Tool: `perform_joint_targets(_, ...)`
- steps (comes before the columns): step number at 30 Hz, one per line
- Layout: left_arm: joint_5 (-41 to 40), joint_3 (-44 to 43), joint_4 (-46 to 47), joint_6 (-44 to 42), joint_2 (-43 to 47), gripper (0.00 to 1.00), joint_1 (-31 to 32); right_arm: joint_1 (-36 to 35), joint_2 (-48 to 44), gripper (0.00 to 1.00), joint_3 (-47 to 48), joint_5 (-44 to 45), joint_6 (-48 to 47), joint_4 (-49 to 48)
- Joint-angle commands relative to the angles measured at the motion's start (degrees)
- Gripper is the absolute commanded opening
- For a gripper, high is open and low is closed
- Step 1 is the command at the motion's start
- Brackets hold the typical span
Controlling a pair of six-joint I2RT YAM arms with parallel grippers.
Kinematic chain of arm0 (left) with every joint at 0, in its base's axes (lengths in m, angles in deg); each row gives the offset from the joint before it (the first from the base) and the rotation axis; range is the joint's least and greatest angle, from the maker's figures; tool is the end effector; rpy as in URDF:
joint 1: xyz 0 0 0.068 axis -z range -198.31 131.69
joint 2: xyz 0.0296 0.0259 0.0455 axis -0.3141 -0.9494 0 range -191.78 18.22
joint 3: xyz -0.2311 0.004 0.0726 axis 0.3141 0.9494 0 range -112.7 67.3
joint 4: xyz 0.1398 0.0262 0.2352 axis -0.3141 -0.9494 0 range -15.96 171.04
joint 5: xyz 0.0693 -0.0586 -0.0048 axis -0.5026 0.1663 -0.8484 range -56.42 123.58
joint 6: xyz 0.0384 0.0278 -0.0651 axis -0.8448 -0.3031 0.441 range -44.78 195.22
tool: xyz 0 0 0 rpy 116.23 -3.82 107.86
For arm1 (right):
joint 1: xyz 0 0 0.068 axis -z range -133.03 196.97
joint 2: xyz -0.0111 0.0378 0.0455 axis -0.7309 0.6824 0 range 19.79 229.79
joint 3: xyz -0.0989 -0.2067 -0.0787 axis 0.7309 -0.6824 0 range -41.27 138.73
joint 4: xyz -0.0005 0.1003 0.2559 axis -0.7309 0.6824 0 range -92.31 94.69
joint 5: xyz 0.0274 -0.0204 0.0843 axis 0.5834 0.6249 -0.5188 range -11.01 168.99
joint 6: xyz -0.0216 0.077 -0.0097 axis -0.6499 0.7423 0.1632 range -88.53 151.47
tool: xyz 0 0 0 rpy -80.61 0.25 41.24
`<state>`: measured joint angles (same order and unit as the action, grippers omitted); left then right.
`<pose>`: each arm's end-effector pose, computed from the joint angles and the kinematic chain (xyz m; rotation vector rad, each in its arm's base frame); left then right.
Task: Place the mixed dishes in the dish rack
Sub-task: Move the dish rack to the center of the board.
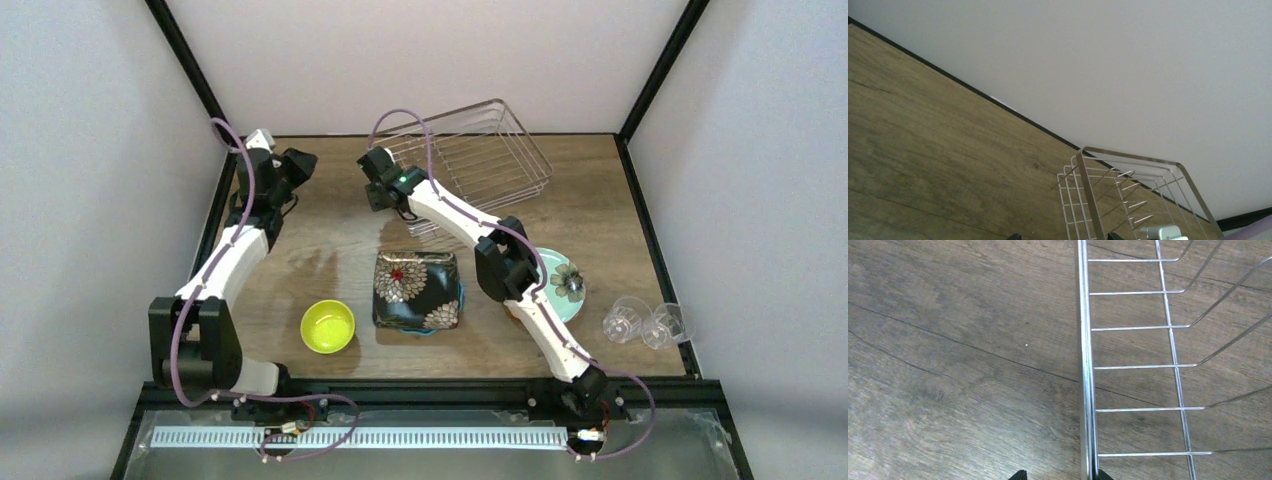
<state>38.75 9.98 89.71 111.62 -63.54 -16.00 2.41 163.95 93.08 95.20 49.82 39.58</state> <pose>0.3848 -0.0218 0.2517 -0.4898 1.8165 -0.5517 0.4136 0.3800 0.1539 -0.4333 2.3907 0.1450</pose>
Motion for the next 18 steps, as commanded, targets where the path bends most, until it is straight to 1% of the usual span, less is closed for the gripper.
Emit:
perform_joint_targets(1,-1.25,1.07,-2.65,0.69,3.59,1.00,0.31,-0.62,-4.43,0.79,-1.27,-1.23,0.55,-1.11)
perform_joint_targets(5,-1.65,0.92,-3.66,0.64,5.06,1.00,0.34,-0.62,-6.96,0.81,-1.75,-1.20,0.00,-1.78)
perform_joint_targets(10,-0.98,0.72,-3.80,1.74,5.29,1.00,0.29,-0.62,-8.95,0.83,-1.37,0.11,-0.95,-2.01)
perform_joint_targets(14,-0.41,0.72,-3.41,2.57,5.25,1.00,0.30,-0.60,-10.47,0.83,-1.60,3.79,-1.68,-1.20)
perform_joint_targets(18,0.41,0.50,-3.63,2.41,4.80,1.00,0.34,0.25,-12.64,0.84,-3.21,9.47,-1.70,-0.89)
